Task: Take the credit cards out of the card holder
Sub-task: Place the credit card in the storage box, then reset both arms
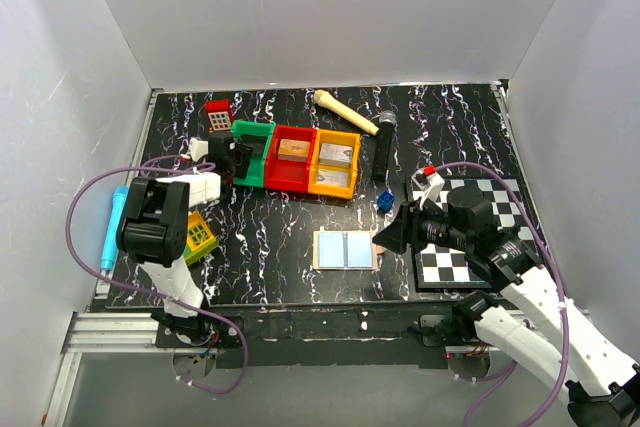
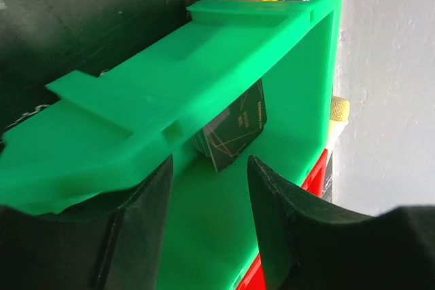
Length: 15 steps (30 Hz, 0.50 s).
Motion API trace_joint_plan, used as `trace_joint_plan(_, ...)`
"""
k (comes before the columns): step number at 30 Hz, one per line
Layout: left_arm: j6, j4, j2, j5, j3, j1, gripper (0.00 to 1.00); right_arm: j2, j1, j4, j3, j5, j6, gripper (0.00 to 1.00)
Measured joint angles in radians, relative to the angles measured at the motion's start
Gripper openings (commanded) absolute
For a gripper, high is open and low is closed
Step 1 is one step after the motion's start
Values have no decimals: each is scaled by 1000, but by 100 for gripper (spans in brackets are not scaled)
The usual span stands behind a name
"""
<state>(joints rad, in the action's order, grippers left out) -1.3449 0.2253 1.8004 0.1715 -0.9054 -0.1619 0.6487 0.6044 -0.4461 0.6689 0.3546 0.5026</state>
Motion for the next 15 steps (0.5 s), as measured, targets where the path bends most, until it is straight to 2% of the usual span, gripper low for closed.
trace_joint_plan(9, 58, -61, -166, -23, 64, 9, 53, -1, 0, 0, 0, -1, 0, 57)
trace_joint_plan(15, 130, -77, -366, -75, 103, 5, 55, -12, 0, -5, 0, -22, -5, 57)
